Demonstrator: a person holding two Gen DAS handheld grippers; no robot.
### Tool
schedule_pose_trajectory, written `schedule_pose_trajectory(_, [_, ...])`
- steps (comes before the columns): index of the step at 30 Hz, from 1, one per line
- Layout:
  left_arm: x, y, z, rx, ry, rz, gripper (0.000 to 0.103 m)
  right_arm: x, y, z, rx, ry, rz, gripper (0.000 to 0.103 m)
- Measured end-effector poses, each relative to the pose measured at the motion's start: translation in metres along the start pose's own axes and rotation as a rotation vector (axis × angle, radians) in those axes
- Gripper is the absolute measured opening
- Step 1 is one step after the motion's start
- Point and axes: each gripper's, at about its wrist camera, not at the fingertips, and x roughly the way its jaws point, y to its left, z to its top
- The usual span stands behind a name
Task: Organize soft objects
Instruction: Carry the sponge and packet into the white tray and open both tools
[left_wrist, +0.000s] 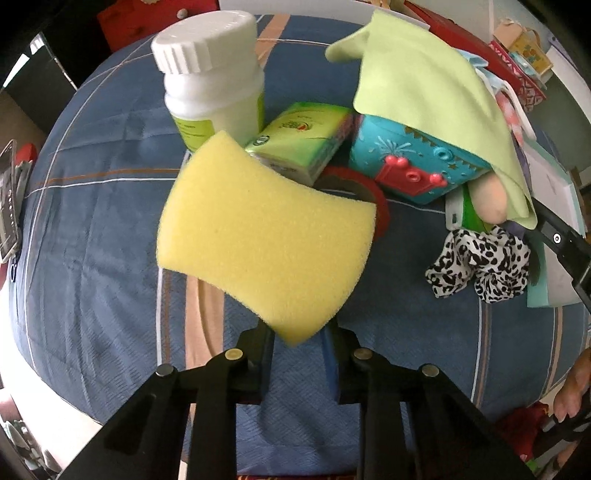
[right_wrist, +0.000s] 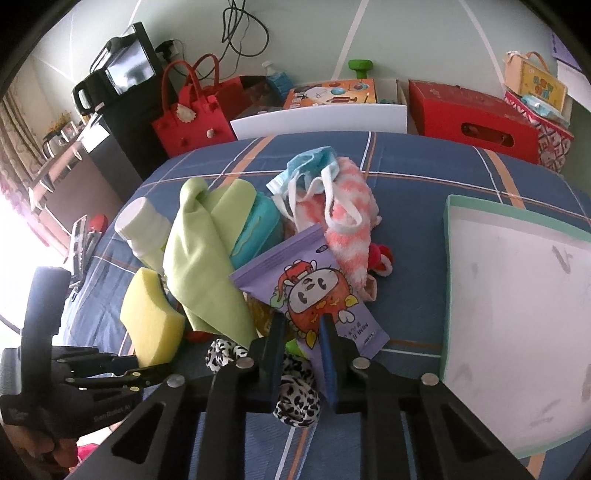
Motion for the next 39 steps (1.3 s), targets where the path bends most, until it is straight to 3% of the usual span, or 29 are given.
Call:
schedule_pose_trajectory(13, [-0.053, 0.0, -0.029, 0.002, -0.153, 0.04, 0.024, -0.026, -0.01, -0.003, 0.058, -0.076, 0.044, 0.008])
schedule_pose_trajectory(22, [-0.12, -0.018, -0.047, 0.008, -0.279, 0.04, 0.024, -0.051, -0.013, -0.001, 0.069, -0.161, 0.059, 0.007])
schedule_pose_trajectory(26, [-0.156, -0.031, -0.043, 0.045, -0.351, 0.028, 0.024, -0.075, -0.013, 0.004, 0.07, -0.231, 0.042, 0.007])
schedule_pose_trajectory(31, [-0.172, -0.047, -0.016, 0.117, -0.417, 0.008, 0.024, -0.107, -0.021, 0.014, 0.071, -0.305, -0.041, 0.007])
schedule_pose_trajectory(39, [-0.176, -0.132, 0.018, 0.264, -0.46, -0.093, 0.024, -0.124, -0.076, 0.023, 0.221, -0.302, -0.149, 0.007])
